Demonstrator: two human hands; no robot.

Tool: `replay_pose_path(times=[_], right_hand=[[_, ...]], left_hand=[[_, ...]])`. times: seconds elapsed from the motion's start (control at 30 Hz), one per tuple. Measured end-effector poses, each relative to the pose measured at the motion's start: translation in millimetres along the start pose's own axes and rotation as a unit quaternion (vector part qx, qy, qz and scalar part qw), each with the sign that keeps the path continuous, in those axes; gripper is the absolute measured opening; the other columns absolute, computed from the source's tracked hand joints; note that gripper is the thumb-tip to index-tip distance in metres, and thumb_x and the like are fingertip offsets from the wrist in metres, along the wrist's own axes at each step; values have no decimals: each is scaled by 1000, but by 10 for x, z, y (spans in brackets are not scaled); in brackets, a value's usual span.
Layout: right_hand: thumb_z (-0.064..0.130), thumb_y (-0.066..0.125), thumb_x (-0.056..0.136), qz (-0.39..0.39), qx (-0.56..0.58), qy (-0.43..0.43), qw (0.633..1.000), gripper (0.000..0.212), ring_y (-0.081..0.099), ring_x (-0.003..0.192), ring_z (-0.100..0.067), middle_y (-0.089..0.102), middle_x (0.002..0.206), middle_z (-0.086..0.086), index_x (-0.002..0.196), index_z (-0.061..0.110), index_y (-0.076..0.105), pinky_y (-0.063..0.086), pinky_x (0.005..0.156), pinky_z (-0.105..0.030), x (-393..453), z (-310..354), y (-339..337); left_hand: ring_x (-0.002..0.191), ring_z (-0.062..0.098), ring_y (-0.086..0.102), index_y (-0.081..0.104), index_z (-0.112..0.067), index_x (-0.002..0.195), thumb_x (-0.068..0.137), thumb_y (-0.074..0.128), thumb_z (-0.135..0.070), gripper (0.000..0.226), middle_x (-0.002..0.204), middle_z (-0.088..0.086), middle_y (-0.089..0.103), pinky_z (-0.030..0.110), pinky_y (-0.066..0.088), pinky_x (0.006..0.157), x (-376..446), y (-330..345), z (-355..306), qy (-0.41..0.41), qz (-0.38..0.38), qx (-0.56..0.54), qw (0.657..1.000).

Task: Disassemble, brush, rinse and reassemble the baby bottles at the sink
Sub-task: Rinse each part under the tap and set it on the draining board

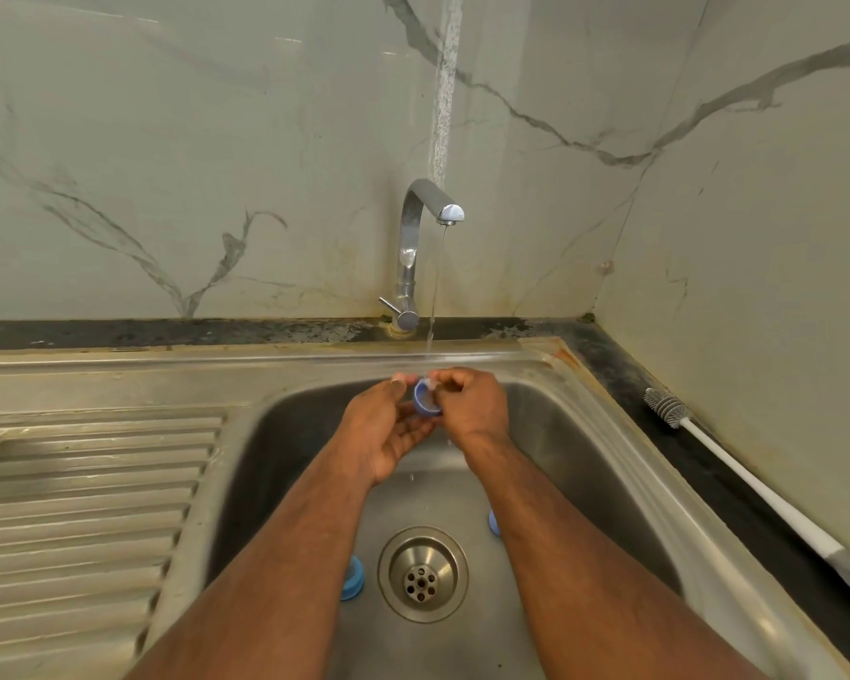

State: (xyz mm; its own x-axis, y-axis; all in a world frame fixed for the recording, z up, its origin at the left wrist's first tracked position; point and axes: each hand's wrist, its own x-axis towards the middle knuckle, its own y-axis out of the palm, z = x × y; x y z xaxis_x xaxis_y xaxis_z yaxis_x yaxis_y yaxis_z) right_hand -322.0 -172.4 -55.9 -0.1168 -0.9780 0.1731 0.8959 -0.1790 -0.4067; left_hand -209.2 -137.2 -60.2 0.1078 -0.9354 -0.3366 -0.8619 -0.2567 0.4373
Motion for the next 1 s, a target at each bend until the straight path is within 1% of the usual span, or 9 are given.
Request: replay_pose_path(times=[0.07, 0.17, 0.3, 0.43, 0.57, 0.7, 0.77, 0.9, 1.0], right_hand=[[19, 70, 92, 35, -23, -16, 999, 9, 67, 89, -10, 72, 91, 7, 99, 21, 75, 57, 86, -29, -8, 4, -11], [21, 71, 92, 76, -61, -43, 994, 8, 65, 86, -8, 70, 89, 8, 99, 22, 74, 56, 83, -24, -38, 47, -45], [19, 62, 96, 23, -99, -54, 993, 18, 63, 89, -8, 74, 103, 3, 108, 18, 76, 48, 84, -18, -33, 108, -71], [16, 65, 95, 67, -71, 5, 995, 33, 63, 115, -19, 69, 126, -4, 128, 16, 67, 49, 104, -32, -30, 125, -1], [23, 70, 92, 61, -105, -43, 992, 17, 67, 94, -11, 74, 105, 3, 109, 22, 74, 51, 81, -19, -38, 102, -30], [25, 63, 95, 19, -155, -53, 986, 20, 68, 92, -14, 75, 102, 2, 110, 22, 75, 56, 89, -29, -46, 88, -58], [26, 64, 95, 28, -166, -16, 986, 21, 65, 90, -15, 72, 101, 1, 112, 18, 73, 53, 87, -27, -9, 84, -18], [18, 72, 91, 51, -15, 32, 998, 27, 67, 98, -19, 73, 110, -5, 117, 15, 73, 56, 94, -35, 39, 64, 42], [19, 63, 96, 52, 97, 61, 992, 24, 68, 102, -23, 72, 113, -8, 119, 15, 72, 57, 94, -41, -2, 93, 25]], left_hand=[[85, 21, 76, 71, -7, 118, 106, 51, -16, 25, 103, 14, 77, 31, 61, 70, -22, 11, 3, 6, 12, -4, 1000], [86, 22, 77, 71, -7, 117, 105, 53, -11, 22, 102, 14, 78, 32, 62, 71, -9, 0, 17, 7, 1, -5, 1000], [84, 21, 78, 74, -7, 108, 100, 60, -9, 16, 100, 12, 78, 33, 63, 73, -48, 31, -3, 44, 2, -20, 999], [86, 25, 77, 73, -5, 104, 96, 65, -2, 12, 98, 15, 77, 34, 64, 72, -53, 41, 16, 79, -48, -20, 996], [91, 27, 77, 72, -4, 110, 98, 61, -5, 16, 101, 15, 77, 37, 63, 76, -24, -11, 17, 47, -20, -36, 998], [87, 26, 77, 72, -2, 108, 96, 64, -3, 15, 100, 17, 77, 37, 64, 75, -43, 44, 18, 50, 2, -56, 997], [85, 25, 77, 73, -1, 104, 93, 66, 1, 13, 99, 18, 77, 35, 65, 74, -48, 72, 34, 64, -17, -66, 996], [96, 28, 75, 70, -1, 112, 96, 62, 2, 18, 109, 20, 74, 33, 64, 78, 7, 32, 21, 57, -37, -89, 994], [105, 28, 73, 68, -7, 122, 97, 63, -3, 26, 115, 17, 72, 34, 62, 85, 8, 2, -9, 40, -6, -86, 995]])
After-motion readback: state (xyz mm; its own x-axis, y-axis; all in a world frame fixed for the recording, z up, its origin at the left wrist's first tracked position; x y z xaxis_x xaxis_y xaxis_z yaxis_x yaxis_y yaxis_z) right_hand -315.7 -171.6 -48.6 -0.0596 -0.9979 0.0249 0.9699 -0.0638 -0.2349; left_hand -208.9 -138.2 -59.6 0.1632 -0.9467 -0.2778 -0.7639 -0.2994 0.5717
